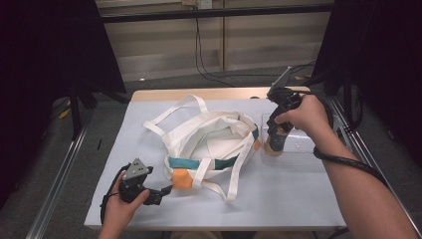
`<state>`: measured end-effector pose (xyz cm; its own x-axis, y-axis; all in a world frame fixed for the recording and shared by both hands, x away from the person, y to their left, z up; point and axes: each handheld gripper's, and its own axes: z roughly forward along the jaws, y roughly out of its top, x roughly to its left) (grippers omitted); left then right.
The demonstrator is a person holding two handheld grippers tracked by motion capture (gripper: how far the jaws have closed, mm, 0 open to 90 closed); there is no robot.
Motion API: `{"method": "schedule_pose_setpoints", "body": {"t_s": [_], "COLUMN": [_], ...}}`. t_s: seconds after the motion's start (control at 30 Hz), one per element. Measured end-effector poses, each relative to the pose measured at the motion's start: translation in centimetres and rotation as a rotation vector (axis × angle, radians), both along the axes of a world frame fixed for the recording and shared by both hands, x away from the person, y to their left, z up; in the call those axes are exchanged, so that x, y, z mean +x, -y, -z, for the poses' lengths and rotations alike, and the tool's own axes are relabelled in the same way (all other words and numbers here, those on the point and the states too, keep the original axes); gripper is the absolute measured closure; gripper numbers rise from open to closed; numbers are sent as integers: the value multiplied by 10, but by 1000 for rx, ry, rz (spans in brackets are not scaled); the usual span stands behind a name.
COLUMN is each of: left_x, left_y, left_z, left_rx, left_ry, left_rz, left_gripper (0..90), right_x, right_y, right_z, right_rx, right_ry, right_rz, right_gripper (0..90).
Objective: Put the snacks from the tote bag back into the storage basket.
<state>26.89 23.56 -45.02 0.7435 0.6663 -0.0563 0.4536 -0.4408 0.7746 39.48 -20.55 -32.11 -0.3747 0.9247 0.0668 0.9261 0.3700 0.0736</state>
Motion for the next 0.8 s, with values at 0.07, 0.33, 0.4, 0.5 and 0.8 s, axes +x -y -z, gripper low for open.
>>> {"method": "schedule_pose_setpoints", "body": {"t_s": [0.07, 0.33, 0.4, 0.5, 0.8], "left_x": [0, 0, 0, 0, 0], "left_y": [0, 1, 1, 1, 0], "left_z": [0, 0, 0, 0, 0], "left_rx": [1, -4, 2, 2, 1], "left_ry": [0, -2, -4, -3, 1], "left_rz": [1, 0, -2, -1, 0], "left_gripper": [37, 37, 37, 37, 37], "right_x": [0, 0, 0, 0, 0], "right_y": [0, 2, 2, 1, 1], "right_z": [0, 4, 5, 5, 8], "right_rx": [-2, 6, 6, 3, 2], "right_ry": [1, -1, -2, -4, -5], "right_rz": [-3, 1, 4, 3, 3], "right_gripper": [306, 306, 306, 306, 306]}}
